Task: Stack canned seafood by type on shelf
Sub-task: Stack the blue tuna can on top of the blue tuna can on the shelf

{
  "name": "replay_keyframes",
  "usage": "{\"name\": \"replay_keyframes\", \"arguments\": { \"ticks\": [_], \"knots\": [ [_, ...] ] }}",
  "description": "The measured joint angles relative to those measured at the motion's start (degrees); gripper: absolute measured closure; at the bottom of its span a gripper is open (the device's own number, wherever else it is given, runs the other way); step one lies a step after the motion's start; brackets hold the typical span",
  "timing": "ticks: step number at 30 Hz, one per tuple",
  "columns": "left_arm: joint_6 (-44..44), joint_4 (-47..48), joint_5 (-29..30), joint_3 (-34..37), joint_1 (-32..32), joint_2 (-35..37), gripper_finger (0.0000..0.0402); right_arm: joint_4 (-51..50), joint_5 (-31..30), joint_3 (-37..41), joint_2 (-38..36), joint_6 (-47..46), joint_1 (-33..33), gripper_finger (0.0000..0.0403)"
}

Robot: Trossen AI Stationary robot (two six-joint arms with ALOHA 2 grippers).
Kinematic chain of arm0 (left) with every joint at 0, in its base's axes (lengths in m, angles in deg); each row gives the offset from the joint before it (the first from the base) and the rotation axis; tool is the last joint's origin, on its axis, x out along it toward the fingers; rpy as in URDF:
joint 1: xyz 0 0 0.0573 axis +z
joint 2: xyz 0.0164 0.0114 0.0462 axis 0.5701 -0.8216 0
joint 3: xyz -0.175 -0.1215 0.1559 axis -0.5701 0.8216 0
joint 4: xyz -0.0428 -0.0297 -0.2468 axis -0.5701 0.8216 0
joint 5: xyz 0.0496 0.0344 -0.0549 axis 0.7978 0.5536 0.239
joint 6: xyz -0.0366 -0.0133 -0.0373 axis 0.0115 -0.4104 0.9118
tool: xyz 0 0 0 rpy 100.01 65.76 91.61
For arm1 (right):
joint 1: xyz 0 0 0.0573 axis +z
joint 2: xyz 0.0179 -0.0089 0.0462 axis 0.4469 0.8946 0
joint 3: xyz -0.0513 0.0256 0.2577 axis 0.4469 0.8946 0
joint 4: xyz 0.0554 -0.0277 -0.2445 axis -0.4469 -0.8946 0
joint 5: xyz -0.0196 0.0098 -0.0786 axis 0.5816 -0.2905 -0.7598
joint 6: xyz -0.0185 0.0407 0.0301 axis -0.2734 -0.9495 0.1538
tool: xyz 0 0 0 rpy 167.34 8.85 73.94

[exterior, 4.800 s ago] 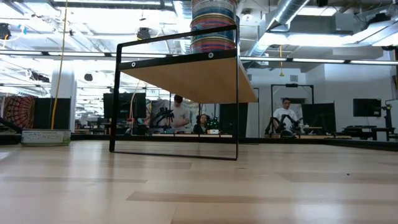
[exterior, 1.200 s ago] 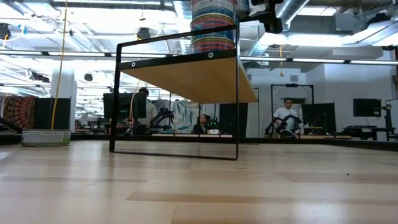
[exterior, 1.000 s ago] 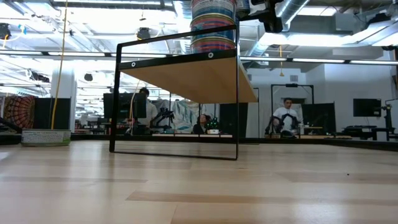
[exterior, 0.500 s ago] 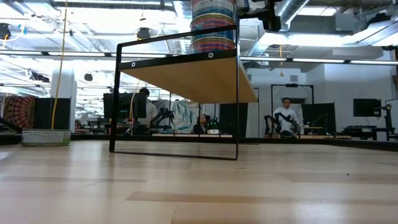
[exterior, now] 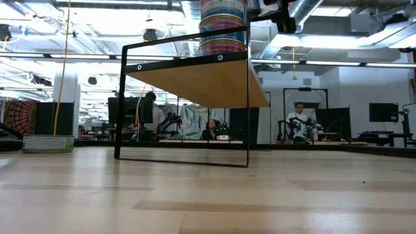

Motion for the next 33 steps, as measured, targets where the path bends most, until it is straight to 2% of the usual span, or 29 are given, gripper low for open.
{"name": "replay_keyframes", "arguments": {
  "ticks": [11,14,24,33],
  "knots": [
    [0.5,0.0,-2.7,0.0,1.8,0.0,0.0152,-0.5,1.0,0.0,0.0,-3.5,0.0,0.0137],
    [0.8,0.0,-2.9,0.0,1.8,0.0,0.0152,-0.1,2.9,0.0,0.0,-4.4,0.0,0.0137],
    [3.2,0.1,-2.9,0.0,1.8,0.0,0.0152,-2.0,2.8,0.0,0.0,-4.4,0.0,0.0137],
    [10.5,7.0,-4.4,0.0,2.1,3.5,0.0152,-1.6,2.9,0.0,0.5,-3.4,0.0,0.0137]
  ]
}}
